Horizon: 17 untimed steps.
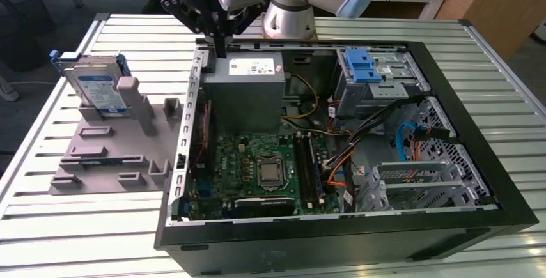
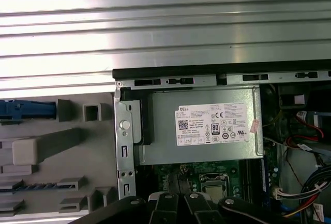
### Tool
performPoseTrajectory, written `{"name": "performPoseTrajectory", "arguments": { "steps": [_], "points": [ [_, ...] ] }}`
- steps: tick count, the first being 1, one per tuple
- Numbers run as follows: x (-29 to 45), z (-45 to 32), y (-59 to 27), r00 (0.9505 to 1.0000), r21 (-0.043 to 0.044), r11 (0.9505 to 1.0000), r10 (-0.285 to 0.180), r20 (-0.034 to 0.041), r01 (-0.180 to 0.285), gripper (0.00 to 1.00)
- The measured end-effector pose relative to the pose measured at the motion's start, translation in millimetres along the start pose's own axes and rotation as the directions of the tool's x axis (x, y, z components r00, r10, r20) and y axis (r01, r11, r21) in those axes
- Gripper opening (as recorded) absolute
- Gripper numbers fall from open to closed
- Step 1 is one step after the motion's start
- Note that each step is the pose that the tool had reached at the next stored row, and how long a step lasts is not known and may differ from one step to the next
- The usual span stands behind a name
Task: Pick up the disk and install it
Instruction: 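Reach for the disk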
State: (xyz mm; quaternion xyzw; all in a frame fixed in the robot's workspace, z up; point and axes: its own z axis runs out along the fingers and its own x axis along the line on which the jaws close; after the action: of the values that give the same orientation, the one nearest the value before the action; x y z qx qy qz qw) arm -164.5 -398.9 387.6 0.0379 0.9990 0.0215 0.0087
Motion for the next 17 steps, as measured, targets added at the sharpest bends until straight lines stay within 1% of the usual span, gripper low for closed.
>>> {"name": "performPoseTrajectory", "arguments": {
  "steps": [17],
  "points": [
    [9.6,2.2,-0.8,1.0,0.0005,1.0,0.0,-0.006,0.0,0.11]
  ]
}}
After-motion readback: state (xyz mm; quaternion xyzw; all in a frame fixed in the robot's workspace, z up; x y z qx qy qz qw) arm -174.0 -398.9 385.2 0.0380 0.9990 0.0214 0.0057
